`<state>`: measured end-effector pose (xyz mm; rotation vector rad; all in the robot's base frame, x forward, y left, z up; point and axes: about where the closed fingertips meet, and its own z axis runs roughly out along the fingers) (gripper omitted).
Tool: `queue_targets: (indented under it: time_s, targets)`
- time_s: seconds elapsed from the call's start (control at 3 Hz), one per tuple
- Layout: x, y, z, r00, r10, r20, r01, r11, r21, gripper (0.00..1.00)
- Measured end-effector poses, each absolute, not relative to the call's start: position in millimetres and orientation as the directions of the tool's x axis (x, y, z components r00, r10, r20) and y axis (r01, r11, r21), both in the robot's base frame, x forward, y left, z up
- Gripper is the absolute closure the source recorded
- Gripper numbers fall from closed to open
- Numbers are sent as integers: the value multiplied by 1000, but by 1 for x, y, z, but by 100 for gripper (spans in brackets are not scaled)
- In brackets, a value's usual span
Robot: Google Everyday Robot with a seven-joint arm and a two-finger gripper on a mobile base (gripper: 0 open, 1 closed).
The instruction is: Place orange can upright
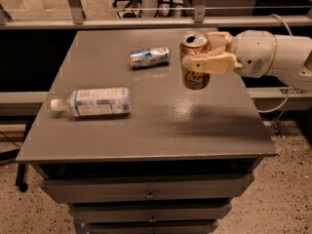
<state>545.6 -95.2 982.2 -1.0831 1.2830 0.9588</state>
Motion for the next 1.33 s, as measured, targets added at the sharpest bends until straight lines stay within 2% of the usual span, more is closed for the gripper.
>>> queue_targets:
  time_s: [1.33]
  targets:
    - [531, -108, 932, 50, 14, -999, -972, 232, -46, 100]
